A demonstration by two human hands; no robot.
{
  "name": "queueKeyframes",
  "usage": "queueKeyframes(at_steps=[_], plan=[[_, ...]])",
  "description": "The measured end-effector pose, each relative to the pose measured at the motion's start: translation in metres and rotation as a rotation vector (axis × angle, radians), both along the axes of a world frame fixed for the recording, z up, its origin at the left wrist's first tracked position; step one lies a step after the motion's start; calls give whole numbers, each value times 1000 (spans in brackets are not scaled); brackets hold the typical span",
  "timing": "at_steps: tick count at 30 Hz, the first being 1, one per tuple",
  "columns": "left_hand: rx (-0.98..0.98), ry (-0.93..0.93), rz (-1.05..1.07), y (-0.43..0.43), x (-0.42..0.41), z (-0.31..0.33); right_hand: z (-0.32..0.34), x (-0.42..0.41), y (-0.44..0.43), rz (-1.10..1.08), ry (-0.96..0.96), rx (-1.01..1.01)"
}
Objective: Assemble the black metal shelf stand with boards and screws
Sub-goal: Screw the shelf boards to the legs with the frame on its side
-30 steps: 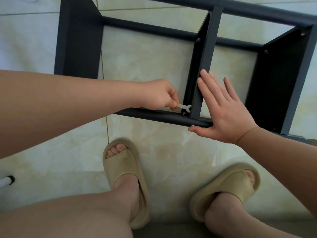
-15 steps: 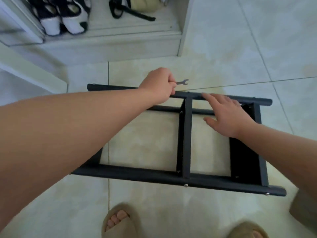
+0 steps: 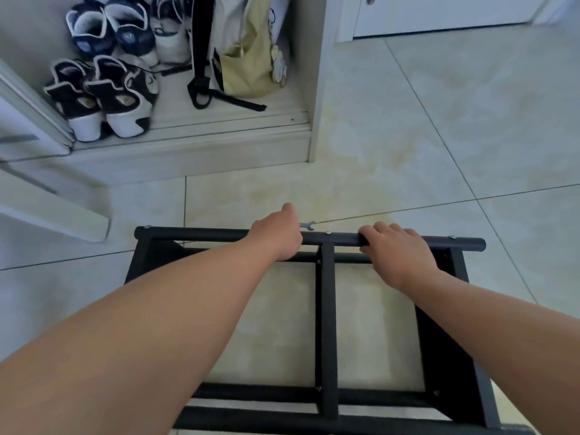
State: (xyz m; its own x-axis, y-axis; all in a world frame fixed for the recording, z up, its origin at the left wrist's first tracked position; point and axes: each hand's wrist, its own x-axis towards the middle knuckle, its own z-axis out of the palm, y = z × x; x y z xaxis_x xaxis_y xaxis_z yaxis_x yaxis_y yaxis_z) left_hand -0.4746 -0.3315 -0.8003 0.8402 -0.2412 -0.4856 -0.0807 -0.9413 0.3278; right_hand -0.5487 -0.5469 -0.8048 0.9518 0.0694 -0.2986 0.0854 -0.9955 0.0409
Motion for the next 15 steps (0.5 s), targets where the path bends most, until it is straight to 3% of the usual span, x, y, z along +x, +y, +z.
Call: queueKeyframes(at_steps=[8, 15], plan=[[-35, -24, -10, 9, -41, 91, 70, -48, 5, -11, -150, 44], [-11, 65, 27, 16, -128, 153, 122, -149, 20, -19, -158, 69]])
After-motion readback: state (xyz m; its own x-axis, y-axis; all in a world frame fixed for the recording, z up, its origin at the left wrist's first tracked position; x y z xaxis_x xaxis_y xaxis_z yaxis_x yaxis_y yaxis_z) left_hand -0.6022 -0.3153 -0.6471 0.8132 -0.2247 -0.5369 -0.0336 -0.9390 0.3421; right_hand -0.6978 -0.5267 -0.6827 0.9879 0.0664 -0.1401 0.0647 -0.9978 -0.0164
